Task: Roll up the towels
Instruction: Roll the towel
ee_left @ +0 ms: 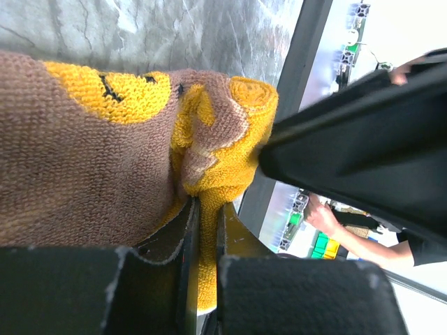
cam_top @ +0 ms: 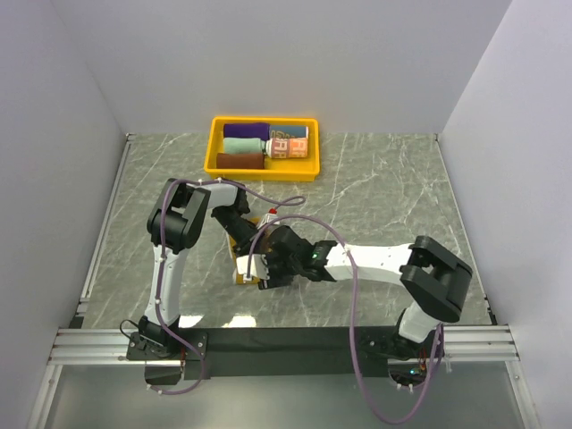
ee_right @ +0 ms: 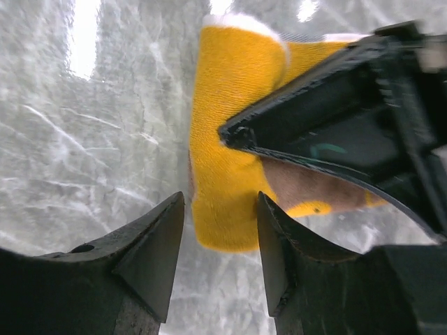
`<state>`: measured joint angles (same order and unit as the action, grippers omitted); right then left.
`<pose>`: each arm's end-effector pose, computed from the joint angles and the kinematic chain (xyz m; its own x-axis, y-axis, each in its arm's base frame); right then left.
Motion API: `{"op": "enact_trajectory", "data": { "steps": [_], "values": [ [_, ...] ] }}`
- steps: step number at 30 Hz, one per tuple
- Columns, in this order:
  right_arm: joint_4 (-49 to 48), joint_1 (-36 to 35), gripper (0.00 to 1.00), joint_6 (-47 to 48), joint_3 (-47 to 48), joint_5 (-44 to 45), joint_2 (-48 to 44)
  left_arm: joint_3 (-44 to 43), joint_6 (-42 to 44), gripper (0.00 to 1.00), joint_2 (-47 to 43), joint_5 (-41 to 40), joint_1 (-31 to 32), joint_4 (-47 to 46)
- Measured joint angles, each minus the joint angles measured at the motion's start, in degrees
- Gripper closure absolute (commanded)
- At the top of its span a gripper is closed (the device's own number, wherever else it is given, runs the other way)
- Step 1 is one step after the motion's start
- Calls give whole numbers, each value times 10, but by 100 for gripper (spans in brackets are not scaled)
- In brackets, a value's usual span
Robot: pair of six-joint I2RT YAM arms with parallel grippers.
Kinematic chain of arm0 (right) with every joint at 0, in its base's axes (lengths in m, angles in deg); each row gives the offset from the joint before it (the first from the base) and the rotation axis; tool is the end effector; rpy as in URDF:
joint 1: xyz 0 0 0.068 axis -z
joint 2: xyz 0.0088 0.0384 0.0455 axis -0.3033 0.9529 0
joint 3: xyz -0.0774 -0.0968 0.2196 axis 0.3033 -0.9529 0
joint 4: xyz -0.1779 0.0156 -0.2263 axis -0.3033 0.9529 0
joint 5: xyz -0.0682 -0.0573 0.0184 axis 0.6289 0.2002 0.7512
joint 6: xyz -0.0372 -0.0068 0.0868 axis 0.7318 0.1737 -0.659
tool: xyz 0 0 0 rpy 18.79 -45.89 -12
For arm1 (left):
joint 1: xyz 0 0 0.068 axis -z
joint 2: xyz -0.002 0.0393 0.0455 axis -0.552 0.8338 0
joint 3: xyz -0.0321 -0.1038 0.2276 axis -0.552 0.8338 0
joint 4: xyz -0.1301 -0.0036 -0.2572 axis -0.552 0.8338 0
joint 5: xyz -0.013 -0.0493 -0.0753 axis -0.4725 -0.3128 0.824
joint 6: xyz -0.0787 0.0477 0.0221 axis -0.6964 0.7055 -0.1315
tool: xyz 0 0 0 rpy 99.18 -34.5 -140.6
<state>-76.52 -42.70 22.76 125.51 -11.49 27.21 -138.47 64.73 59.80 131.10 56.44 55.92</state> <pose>0.1712 0.3450 0.1119 0.3690 -0.6836 -0.6297 -0.9231 -0.1905 -0.3341 0.2842 -0.1960 0.0378 -0.6864 0.7231 -0.0770 0.4014 0.2884 -0.8693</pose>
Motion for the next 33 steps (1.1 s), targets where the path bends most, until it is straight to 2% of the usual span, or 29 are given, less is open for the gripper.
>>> {"op": "enact_trajectory", "data": {
  "steps": [5,7,10,11,14,22,26,30,33],
  "values": [
    [-21,5,47,17,2,-4,49,0,-1,99,0,0,0,0],
    [-26,8,50,19,8,-9,59,0,-1,99,0,-1,0,0],
    [-21,12,70,23,22,-22,72,1,-1,97,0,-2,0,0],
    [-14,12,84,23,27,-26,75,1,-1,96,0,-3,0,0],
    [27,20,100,17,58,-49,88,7,-2,91,-3,-4,-3,0],
    [97,38,100,-23,115,-89,115,20,-5,64,-14,13,-39,-21],
    [161,48,100,-65,180,-111,153,30,-10,62,-50,10,-88,-69],
    [237,63,100,-103,233,-166,188,41,-19,62,-117,8,-180,-162],
    [293,83,100,-133,278,-219,224,88,-31,61,-187,16,-265,-217]
  ]
}}
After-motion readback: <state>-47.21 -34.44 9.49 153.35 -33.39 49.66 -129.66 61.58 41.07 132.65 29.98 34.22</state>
